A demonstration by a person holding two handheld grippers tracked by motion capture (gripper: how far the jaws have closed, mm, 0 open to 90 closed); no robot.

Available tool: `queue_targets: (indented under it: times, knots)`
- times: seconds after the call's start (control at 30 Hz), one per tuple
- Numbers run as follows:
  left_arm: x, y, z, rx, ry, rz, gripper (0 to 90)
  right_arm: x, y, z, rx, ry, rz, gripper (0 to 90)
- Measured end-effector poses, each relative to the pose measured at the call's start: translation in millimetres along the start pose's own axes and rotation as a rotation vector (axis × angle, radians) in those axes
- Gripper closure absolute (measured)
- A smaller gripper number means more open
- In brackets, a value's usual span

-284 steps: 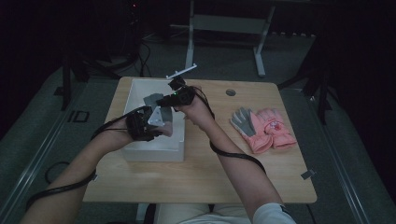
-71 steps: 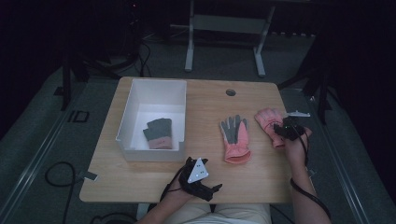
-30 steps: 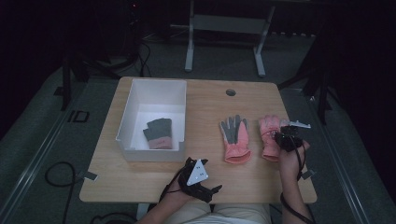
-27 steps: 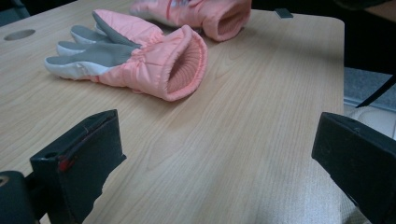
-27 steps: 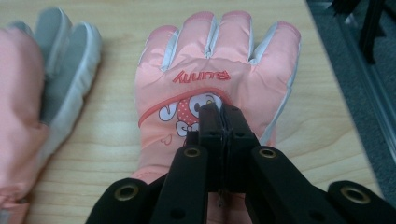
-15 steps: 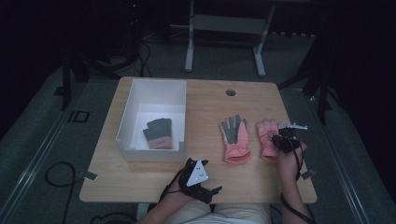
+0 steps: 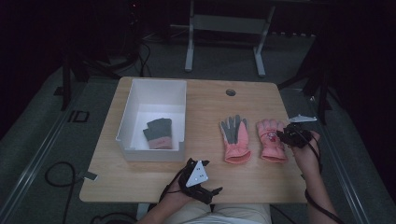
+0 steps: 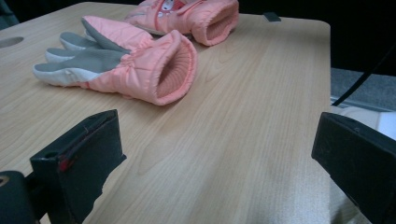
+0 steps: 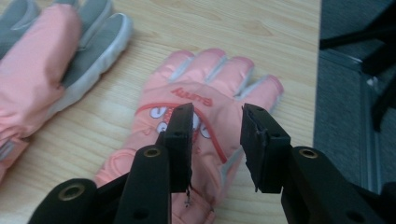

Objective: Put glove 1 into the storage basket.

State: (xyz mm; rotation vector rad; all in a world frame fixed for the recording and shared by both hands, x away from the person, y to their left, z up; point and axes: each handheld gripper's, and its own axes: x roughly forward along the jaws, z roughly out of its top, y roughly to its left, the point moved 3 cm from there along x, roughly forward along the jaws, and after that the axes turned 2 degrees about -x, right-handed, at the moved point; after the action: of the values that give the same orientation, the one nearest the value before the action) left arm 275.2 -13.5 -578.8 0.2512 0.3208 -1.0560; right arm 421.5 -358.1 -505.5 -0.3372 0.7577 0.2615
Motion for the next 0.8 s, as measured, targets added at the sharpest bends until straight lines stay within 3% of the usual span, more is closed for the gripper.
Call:
queue_targets:
  times: [0.1, 0.33, 0.47, 0.53, 0.63, 0.8]
  knots:
    - [-0.7, 0.6, -0.3, -0.001, 0.000, 0.007, 1.5, 1.9, -0.1, -0.2, 0.007, -0.008, 0.044, 63.4]
    - [-2.1, -0.2, 0.6, 0.000, -0.013, 0.002, 1.6, 20.8, 6.6, -10.8, 0.069, 0.019, 0.075, 62.4]
    - [-2.5, -1.1, 0.2, 0.013, -0.010, 0.003, 1.6, 34.2, 14.9, -22.3, 0.080, 0.048, 0.035, 69.5]
    - [-3.4, -2.3, 1.0, 0.019, -0.017, 0.004, 1.6, 37.7, 16.2, -25.5, 0.114, 0.048, 0.021, 75.7]
    - [-3.9, -2.2, 0.9, 0.015, -0.020, 0.000, 1.6, 39.3, 16.2, -26.2, 0.164, 0.048, 0.010, 81.5]
    - [-2.9, -1.8, 0.5, 0.008, -0.022, -0.004, 1.6, 36.5, 16.5, -22.7, 0.183, 0.045, 0.001, 86.8]
